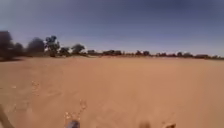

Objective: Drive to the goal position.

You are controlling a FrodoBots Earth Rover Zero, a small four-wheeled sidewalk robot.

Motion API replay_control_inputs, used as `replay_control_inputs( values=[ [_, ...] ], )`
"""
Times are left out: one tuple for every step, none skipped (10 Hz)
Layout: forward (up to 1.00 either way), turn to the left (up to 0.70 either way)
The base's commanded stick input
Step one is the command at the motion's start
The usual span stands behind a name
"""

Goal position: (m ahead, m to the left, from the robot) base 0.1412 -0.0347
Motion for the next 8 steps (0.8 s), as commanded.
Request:
replay_control_inputs(
  values=[
    [0.5, -0.01],
    [0.5, -0.01],
    [0.5, -0.01],
    [0.5, -0.01],
    [0.5, -0.01],
    [0.5, -0.01],
    [0.5, -0.01],
    [0.5, -0.01]
  ],
)
